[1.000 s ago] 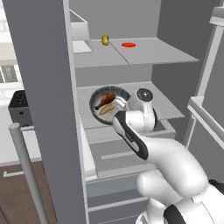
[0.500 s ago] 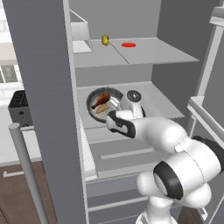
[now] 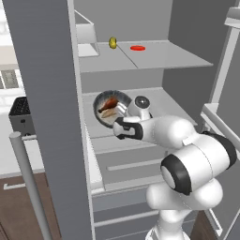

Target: Pick the chicken drumstick and sweet potato from their plates and place them in the bowl. Then put the bowl in the fridge.

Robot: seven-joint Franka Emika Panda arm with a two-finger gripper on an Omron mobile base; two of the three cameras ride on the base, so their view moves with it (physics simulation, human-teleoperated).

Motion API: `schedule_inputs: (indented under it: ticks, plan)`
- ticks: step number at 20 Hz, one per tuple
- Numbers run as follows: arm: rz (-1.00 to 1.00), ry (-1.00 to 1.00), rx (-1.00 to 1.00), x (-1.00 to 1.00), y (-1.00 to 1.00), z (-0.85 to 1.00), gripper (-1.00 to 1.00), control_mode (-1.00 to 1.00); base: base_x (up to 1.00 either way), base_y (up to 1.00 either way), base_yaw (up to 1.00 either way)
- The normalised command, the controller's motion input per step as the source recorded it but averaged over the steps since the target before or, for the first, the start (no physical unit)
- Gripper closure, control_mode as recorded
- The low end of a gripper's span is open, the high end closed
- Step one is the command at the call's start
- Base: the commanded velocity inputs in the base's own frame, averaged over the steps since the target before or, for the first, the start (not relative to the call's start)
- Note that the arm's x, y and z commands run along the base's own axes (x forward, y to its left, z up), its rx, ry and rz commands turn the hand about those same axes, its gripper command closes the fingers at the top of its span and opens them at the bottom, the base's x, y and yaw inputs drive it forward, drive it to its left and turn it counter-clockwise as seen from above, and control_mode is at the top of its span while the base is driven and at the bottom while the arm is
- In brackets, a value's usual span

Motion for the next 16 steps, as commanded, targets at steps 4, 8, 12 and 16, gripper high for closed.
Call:
schedule_inputs:
  ticks: [4,8,12,16]
  plan:
    - [0.0,-0.04,0.0,0.0,0.0,0.13,-1.0,-1.0,0.0,0.0,0.0]
    - [0.0,-0.22,0.0,0.0,0.03,0.51,-1.0,-1.0,0.0,0.0,0.0]
    - [0.0,-0.23,0.0,-0.15,0.03,0.52,-1.0,-1.0,0.0,0.0,0.0]
    - [0.0,-0.12,-0.02,-0.9,0.0,0.43,-1.0,-1.0,0.0,0.0,0.0]
